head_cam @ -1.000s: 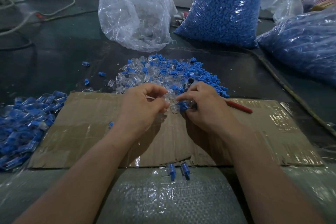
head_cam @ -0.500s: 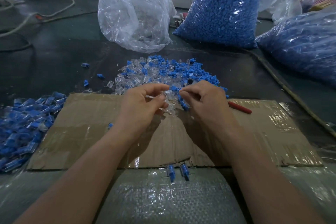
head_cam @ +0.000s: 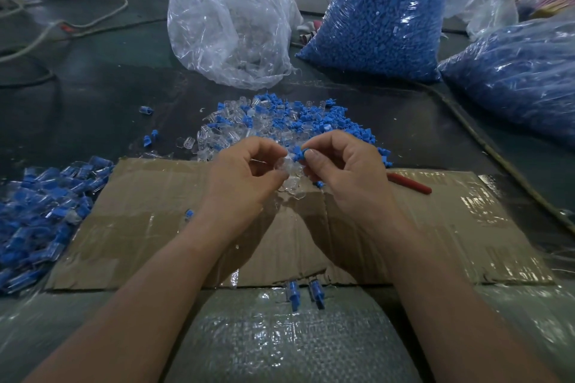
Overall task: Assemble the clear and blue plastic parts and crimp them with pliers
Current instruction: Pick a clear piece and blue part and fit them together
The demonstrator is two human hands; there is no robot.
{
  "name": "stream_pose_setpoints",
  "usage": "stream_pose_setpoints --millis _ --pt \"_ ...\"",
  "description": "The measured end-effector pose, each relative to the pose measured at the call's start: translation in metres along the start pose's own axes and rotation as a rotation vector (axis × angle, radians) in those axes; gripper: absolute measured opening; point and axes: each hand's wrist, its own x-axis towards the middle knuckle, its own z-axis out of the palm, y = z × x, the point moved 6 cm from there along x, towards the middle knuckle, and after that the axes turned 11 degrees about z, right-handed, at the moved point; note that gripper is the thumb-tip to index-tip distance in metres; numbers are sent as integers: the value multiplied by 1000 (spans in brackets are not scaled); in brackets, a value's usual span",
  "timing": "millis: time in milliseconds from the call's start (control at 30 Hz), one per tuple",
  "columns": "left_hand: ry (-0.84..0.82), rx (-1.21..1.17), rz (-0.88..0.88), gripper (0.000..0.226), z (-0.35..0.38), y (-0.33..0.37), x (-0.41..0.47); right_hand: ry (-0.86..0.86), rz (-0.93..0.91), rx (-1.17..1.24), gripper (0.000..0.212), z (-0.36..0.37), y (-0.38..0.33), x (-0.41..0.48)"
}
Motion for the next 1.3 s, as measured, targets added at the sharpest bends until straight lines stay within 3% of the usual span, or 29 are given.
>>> stream_pose_setpoints --millis 533,833,1200,1300 --pt "5 -138 -35 21 1 1 -1 -17 23 -67 17 2 3 -1" --pt "-4 -165 -29 18 0 4 -1 -161 157 119 8 -2 6 -1" --pt "-39 -244 11 19 0 8 -1 -212 208 270 33 0 7 -3" --pt "-67 -203 46 21 2 10 -2 -217 204 236 24 2 5 -4"
